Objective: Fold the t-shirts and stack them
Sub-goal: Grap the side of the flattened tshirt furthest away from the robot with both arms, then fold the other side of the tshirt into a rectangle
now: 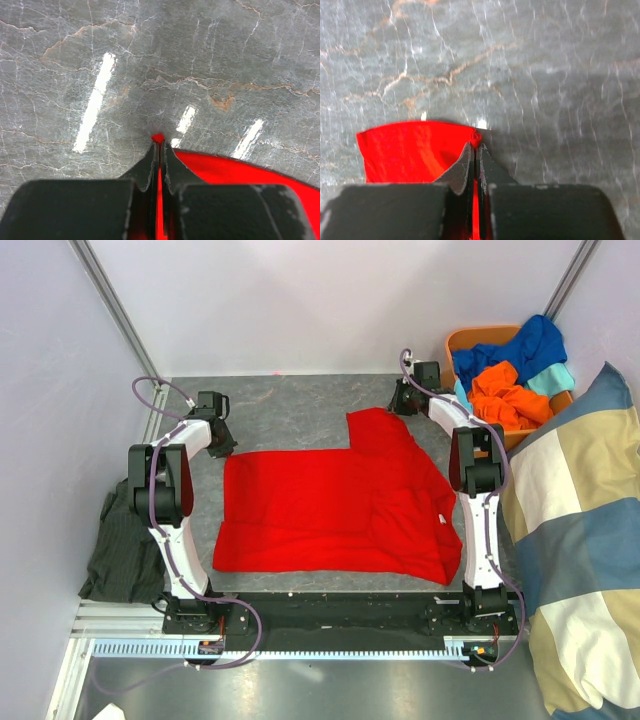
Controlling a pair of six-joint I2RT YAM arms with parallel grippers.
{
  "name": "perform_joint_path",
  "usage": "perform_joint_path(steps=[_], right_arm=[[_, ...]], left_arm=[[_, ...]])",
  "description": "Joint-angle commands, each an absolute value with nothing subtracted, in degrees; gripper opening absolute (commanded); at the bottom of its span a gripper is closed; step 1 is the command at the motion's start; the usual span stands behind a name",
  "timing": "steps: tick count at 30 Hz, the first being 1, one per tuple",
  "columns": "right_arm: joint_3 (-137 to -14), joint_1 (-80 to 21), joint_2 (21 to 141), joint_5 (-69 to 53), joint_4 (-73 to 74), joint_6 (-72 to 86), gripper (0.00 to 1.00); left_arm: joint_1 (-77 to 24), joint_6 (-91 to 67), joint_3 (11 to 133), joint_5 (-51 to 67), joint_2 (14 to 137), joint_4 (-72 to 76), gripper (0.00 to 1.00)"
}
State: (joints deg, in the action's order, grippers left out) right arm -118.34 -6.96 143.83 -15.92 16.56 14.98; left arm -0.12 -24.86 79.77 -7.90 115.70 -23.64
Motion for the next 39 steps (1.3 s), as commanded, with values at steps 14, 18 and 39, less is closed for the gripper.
perform_joint_path(steps=[14, 18, 39], right_arm=[[-101.35, -5.27, 120.26, -11.16, 19.34, 16.35, 0.0], [-94.68, -5.27, 114.18, -12.74, 18.55, 18.19, 0.0], [-61.45, -5.89, 72.1, -7.21, 24.43, 26.45, 0.0]], left_arm=[[-0.09, -25.13, 80.33, -4.93, 112.86, -22.85, 0.02], [-0.09, -25.66, 79.98, -3.08, 111.01, -22.76, 0.02], [-0.09, -31.29, 66.28, -2.55, 92.21, -23.2, 0.02]])
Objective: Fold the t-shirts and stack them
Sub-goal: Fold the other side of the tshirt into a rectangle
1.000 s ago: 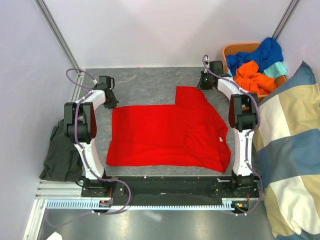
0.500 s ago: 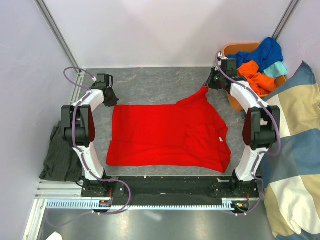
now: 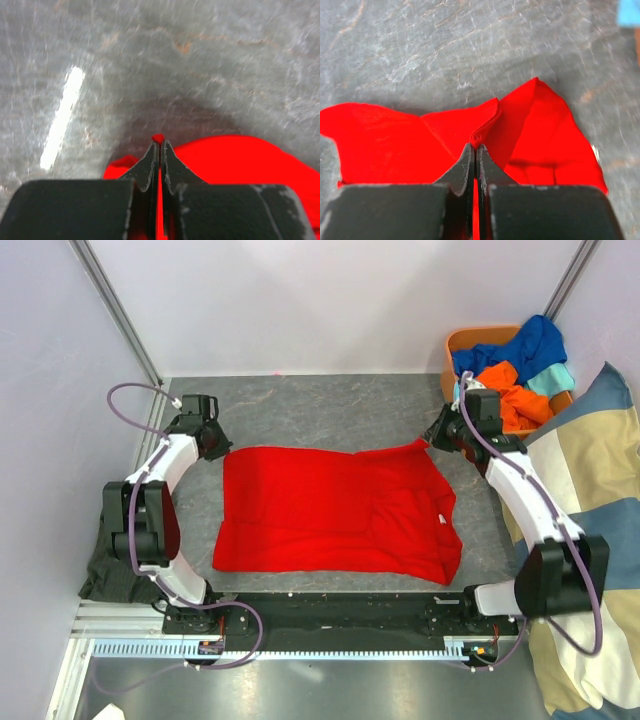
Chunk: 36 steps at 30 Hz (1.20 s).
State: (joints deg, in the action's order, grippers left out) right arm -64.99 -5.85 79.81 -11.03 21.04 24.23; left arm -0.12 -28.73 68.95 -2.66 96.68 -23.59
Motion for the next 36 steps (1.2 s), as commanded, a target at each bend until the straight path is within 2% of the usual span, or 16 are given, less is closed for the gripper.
perform_joint_path(steps=[1, 9, 15, 36], right_arm=[[-60.39, -5.89, 70.68, -6.42, 25.04, 26.54, 0.0], [-53.18, -5.89, 57.06, -3.96, 34.44, 28.47, 0.0], [-48.61, -5.98, 51.78, -6.68, 38.93, 29.27, 0.0], [-44.56, -5.89, 46.85, -10.72, 45.88, 29.36, 0.0]], left_arm=[[-0.09, -31.64, 64.62, -2.55, 91.5, -23.29, 0.02], [2.37, -33.4, 59.42, -3.78, 84.65, -24.43, 0.02], [3.69, -33.75, 56.87, -3.87, 79.98, -25.75, 0.02], [3.96, -37.61, 42.81, -6.94, 71.9, -26.72, 0.02]])
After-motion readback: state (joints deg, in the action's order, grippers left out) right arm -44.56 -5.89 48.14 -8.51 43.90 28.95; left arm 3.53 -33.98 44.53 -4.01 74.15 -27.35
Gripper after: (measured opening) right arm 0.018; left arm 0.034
